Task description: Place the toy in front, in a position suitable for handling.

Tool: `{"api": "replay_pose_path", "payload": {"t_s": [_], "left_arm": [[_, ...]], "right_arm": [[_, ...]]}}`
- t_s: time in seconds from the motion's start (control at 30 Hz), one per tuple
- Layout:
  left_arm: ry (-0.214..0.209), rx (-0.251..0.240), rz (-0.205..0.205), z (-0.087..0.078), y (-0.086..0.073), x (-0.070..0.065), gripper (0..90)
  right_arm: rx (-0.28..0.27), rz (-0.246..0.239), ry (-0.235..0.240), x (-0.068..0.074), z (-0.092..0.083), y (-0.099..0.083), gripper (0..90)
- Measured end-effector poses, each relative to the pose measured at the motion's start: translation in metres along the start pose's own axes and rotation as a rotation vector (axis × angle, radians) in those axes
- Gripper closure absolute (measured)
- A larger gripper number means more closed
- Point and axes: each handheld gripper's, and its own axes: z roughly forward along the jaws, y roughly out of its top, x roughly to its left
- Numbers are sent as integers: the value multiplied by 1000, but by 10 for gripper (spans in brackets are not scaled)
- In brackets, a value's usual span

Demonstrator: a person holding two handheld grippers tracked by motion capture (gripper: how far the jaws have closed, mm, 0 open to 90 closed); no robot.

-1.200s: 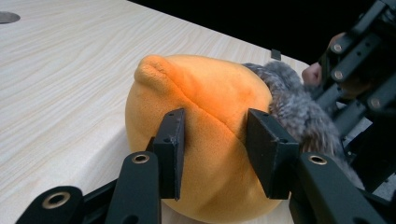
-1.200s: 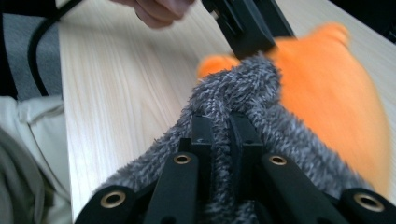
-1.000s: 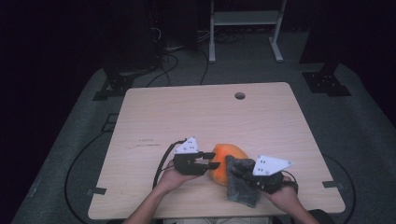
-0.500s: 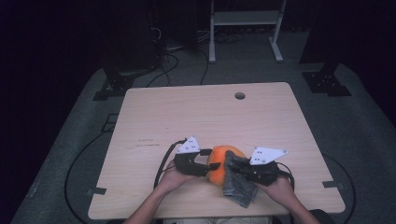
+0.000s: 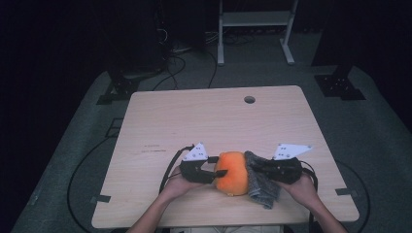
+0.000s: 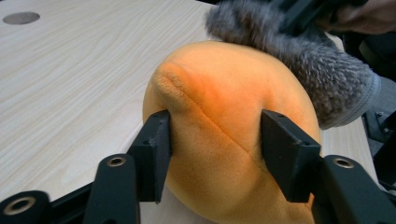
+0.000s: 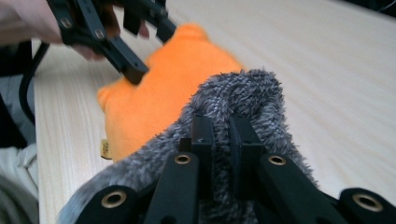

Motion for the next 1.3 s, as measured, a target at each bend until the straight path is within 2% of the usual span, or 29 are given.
{"api": "replay_pose_path", "payload": {"t_s": [0.03, 0.1, 0.13, 0.17, 0.23, 0.27, 0.3, 0.33, 0.37, 0.4, 0.43, 0.47, 0.53, 0.6, 0.67, 0.77, 0.83, 0.87, 1.03, 1.1, 1.17, 1.23, 1.3], "left_arm": [[-12, -1, -22, -1, 1, 2, 383], [-51, -21, -93, -3, 4, 5, 229], [-58, -34, -117, -3, 5, 6, 182], [-59, -33, -122, -2, 6, 5, 171], [-63, 13, -107, 3, 8, 3, 153], [-80, 27, -93, 6, 7, 2, 183], [-73, 20, -70, 6, 6, -1, 267], [-58, 14, -27, 5, 7, -4, 347], [-53, 7, -9, 5, 8, -5, 417], [-52, -4, 14, 4, 11, -6, 449], [-49, -20, 28, 3, 14, -7, 472], [-45, -37, 61, 3, 17, -7, 484], [-14, -46, 156, 7, 24, -11, 505], [-8, -45, 218, 11, 29, -13, 508], [4, -47, 239, 13, 29, -11, 510], [-22, -41, 206, 10, 21, -1, 511], [-29, -39, 199, 4, 13, 3, 514], [-36, -39, 188, 2, 10, 3, 514], [-37, -44, 186, -4, 1, 2, 511], [-39, -42, 182, -5, 0, 2, 510], [-53, -34, 164, -6, 0, 4, 500], [-66, -13, 127, -7, 2, 7, 438], [-60, 9, 75, -7, 9, 9, 294]], "right_arm": [[2, -1, 10, 2, 4, 0, 818], [9, -37, 12, 10, 6, 0, 819], [11, -57, 24, 15, 7, 0, 819], [13, -74, 32, 22, 7, 0, 819], [16, -112, 35, 34, 9, -1, 819], [15, -126, 34, 38, 9, -2, 819], [16, -134, 28, 40, 8, -3, 819], [18, -132, 26, 40, 7, -3, 819], [8, -116, 27, 37, 3, -3, 820], [-2, -108, 32, 34, 0, -2, 820], [-15, -99, 29, 32, -3, 0, 820], [-29, -103, 19, 30, -6, 2, 820], [-67, -104, -6, 26, -12, 10, 820], [-91, -111, -25, 22, -11, 20, 819], [-90, -118, -31, 16, -5, 27, 819], [-80, -99, -11, 9, 5, 24, 820], [-63, -92, -2, 8, 8, 19, 820], [-62, -90, -2, 7, 9, 15, 819], [-32, -46, 26, 1, 3, -3, 818], [-54, -41, 21, -1, -2, -2, 818], [-87, -9, 33, -5, -2, -1, 818], [-67, -12, 36, -5, 2, 0, 819], [-50, -47, 23, 1, 6, 2, 820]]}}
